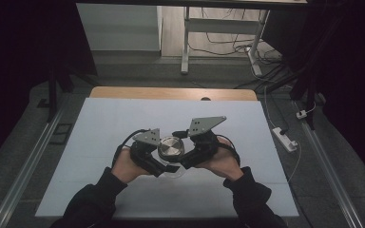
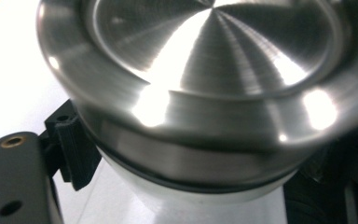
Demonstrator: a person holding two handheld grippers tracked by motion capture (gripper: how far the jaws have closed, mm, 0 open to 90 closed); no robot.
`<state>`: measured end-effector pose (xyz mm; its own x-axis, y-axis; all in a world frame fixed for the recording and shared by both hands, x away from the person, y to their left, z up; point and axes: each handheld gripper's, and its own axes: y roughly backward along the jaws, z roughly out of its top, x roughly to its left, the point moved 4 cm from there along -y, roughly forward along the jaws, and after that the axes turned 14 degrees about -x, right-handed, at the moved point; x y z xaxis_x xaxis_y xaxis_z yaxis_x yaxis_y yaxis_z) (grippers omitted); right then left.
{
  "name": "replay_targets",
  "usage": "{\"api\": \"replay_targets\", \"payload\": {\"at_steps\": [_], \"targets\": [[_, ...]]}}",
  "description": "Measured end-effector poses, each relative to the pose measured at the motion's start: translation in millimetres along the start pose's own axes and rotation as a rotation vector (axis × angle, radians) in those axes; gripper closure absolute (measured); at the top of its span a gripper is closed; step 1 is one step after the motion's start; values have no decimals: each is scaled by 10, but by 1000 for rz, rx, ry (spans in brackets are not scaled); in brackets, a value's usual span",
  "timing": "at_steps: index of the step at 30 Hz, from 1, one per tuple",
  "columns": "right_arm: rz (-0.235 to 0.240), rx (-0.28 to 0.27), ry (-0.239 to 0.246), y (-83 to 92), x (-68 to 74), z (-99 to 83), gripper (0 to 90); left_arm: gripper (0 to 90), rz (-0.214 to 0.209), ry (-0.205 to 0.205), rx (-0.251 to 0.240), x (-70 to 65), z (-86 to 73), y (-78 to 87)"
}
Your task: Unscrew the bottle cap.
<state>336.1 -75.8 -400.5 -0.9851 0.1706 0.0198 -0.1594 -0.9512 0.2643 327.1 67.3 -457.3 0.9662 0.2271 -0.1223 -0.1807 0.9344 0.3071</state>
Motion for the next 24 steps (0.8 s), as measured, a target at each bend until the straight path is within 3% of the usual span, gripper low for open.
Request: {"api": "replay_targets", "payload": {"at_steps": [2, 3, 4, 7, 9, 10, 11, 12, 13, 14, 16, 18, 21, 24], "targets": [[58, -7, -6, 35, 1, 0, 196, 153, -61, -18, -10, -45, 10, -1], [90, -13, -5, 52, 0, -2, 196, 153, -61, -18, -10, -45, 10, -1], [122, -21, -8, 68, 1, -5, 196, 153, -96, -26, -17, -77, 15, -11], [170, -22, -29, 101, -17, -19, 189, 153, -101, -31, -7, -91, 17, -30], [151, -14, -32, 107, -27, -21, 156, 152, -63, -22, 3, -76, 21, -43], [75, -9, -39, 108, -58, -1, 107, 152, -40, -17, 8, -57, 21, -37], [44, -17, -46, 112, -64, 21, 101, 153, -9, -12, 11, -36, 20, -31], [9, -23, -44, 114, -69, 44, 100, 153, 52, 4, 19, 9, 10, -13], [9, -23, -44, 114, -69, 44, 100, 153, 52, 4, 19, 9, 10, -13], [-86, -5, -15, 106, -63, 74, 100, 153, 101, 26, 16, 63, -1, 9], [-148, 14, 0, 71, -31, 82, 103, 153, 120, 44, 10, 85, -4, 17], [-178, 19, 9, 14, 4, 78, 112, 153, 147, 57, 7, 113, -8, 39], [-233, 30, 15, -68, 11, 40, 114, 153, 147, 50, 9, 98, -2, 37], [-213, 16, -6, -115, 2, -3, 141, 153, 140, 36, 15, 69, 16, 16]]}}
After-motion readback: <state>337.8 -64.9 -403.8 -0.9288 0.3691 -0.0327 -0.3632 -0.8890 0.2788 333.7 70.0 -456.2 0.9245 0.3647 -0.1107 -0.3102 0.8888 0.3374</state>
